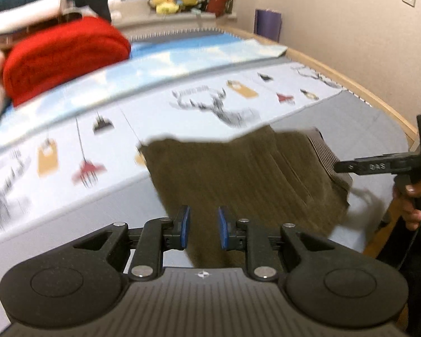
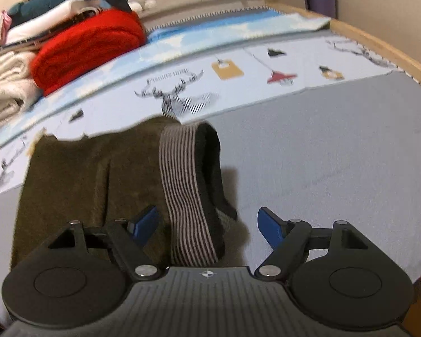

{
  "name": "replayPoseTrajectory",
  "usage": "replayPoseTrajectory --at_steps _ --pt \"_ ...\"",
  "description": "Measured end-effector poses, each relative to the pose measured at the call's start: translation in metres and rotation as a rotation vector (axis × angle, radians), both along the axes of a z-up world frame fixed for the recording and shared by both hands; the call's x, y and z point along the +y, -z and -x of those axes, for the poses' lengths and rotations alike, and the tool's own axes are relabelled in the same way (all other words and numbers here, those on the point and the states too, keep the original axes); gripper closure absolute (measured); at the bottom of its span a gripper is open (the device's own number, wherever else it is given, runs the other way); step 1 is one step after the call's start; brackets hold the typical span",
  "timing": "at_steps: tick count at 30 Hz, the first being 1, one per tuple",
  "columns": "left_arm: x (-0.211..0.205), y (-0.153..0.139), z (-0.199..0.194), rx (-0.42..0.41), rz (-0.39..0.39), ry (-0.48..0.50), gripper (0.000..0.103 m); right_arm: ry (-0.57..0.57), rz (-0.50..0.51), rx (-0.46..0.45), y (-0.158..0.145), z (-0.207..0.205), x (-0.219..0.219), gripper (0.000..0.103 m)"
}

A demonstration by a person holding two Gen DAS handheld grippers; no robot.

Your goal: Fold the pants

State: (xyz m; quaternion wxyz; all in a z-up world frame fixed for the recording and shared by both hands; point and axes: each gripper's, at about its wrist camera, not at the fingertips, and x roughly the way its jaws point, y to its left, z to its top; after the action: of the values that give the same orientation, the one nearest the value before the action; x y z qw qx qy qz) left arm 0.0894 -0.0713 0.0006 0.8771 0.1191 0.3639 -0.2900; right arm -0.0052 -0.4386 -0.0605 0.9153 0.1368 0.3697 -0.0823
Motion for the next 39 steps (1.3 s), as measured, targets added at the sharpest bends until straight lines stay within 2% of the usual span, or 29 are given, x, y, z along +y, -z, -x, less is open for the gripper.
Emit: replayPoseTrajectory --at_steps 2,4,5,7,8,11,13,15,18,22,28,30,33,37,39 --pt "0.005 -0.009 -0.016 -0.006 0.017 -0.004 0.074 -0.006 -0.006 -0.021 -0.009 -0.004 -0.005 0.023" --pt "0.006 -0.012 -0.034 0.017 0.052 -0.024 0.054 -0.008 -0.007 -0.024 -0.016 -0.016 -0.01 0.022" --pt "0.006 -0.01 -0.043 0.041 0.074 -0.033 0.048 -0.015 -0.015 -0.014 -0.017 -0.024 -0.013 0.019" --pt "0.003 0.001 -0.063 0.107 0.115 -0.053 0.022 -0.039 -0.048 0.023 -0.014 -0.042 -0.018 0.017" --pt "0.002 0.007 -0.072 0.138 0.132 -0.06 0.02 -0.061 -0.077 0.054 -0.01 -0.052 -0.021 0.017" --pt "0.008 0.046 -0.096 0.279 0.209 -0.113 0.019 -0.132 -0.175 0.196 0.015 -0.079 -0.028 0.016" --pt "0.01 0.076 -0.116 0.472 0.216 -0.192 0.02 -0.129 -0.237 0.243 0.03 -0.089 -0.032 0.009" --pt "0.009 0.086 -0.128 0.517 0.254 -0.227 0.019 -0.142 -0.279 0.26 0.038 -0.097 -0.034 0.006" --pt "0.008 0.098 -0.145 0.547 0.268 -0.261 0.019 -0.185 -0.3 0.286 0.046 -0.109 -0.035 0.003" --pt "0.006 0.123 -0.166 0.671 0.314 -0.319 0.016 -0.215 -0.333 0.312 0.052 -0.121 -0.038 0.001" --pt "-0.006 0.139 -0.18 0.715 0.334 -0.327 0.014 -0.264 -0.287 0.293 0.044 -0.135 -0.025 0.007" --pt "-0.009 0.14 -0.181 0.717 0.335 -0.329 0.015 -0.266 -0.257 0.274 0.038 -0.138 -0.02 0.012" --pt "-0.013 0.137 -0.18 0.698 0.332 -0.308 0.026 -0.248 -0.243 0.273 0.036 -0.143 -0.015 0.016" --pt "-0.011 0.129 -0.177 0.661 0.325 -0.295 0.047 -0.233 -0.212 0.256 0.03 -0.144 -0.011 0.025" --pt "-0.008 0.121 -0.174 0.627 0.318 -0.291 0.051 -0.223 -0.197 0.234 0.024 -0.144 -0.006 0.03"
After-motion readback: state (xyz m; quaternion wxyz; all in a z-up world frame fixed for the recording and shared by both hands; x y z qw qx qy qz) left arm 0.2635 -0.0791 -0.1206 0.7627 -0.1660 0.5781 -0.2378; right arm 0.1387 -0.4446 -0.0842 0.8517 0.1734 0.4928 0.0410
